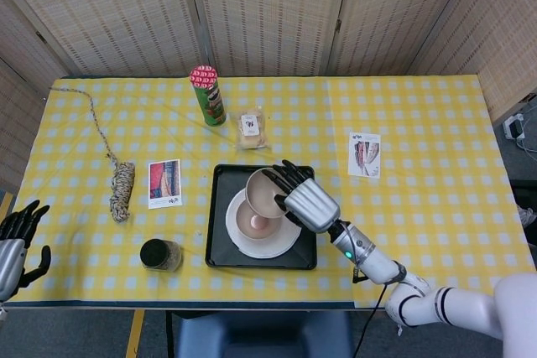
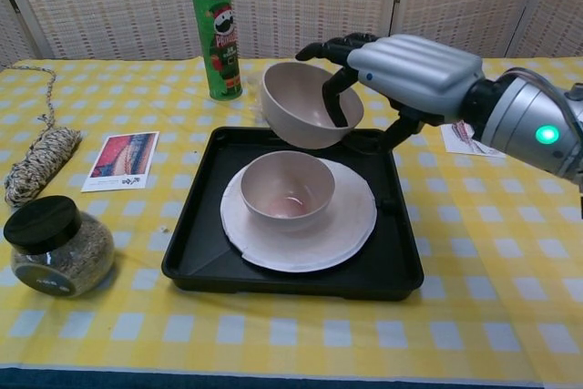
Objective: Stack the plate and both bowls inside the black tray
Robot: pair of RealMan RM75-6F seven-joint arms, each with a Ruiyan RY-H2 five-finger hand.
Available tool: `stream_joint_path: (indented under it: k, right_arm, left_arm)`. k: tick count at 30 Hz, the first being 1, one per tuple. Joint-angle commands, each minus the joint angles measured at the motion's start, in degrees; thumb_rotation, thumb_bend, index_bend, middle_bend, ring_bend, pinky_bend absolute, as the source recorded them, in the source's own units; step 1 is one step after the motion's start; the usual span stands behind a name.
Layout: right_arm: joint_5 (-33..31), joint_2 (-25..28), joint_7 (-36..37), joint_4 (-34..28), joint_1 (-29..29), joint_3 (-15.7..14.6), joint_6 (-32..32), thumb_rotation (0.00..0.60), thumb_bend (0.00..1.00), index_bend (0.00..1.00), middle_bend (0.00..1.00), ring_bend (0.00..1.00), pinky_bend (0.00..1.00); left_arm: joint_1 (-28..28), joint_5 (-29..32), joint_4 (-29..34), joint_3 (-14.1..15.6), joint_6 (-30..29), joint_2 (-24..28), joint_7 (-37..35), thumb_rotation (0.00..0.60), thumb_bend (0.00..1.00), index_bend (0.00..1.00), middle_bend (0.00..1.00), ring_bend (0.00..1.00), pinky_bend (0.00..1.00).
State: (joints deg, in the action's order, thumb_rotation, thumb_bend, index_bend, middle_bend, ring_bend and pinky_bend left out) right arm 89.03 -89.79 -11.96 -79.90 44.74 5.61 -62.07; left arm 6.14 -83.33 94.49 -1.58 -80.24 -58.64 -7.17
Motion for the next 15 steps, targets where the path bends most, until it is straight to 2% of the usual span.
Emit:
stream_joint_path:
  k: [1, 6, 15]
  right_arm:
    - [-0.7, -0.3, -2.5, -0.5, 1.3, 0.0, 2.9, 0.600, 0.43, 0.70, 0.07, 0.00, 0.00]
    - [-2.2, -1.3, -5.1, -0.5, 2.7, 0.7, 5.6, 0.600, 0.43, 0.70, 0.06, 0.00, 0.00]
    - [-1.3, -2.2, -5.2, -0.1, 3.0, -0.4, 6.2, 0.600, 0.43, 0.69, 0.06, 0.00, 0.00]
  left_arm:
    - [-0.2, 0.3, 0.0, -0.2, -0.3, 0.0, 0.2, 0.600, 0.66, 0.00, 0.00, 0.00, 0.00]
    - [-0.6, 0.1, 0.4, -0.1, -1.1, 0.0, 0.5, 0.600, 0.66, 0.00, 0.00, 0.00, 0.00]
    - [-0.9, 0.4, 0.6, 0.1, -0.9, 0.3, 0.5, 0.600, 0.66, 0.00, 0.00, 0.00, 0.00]
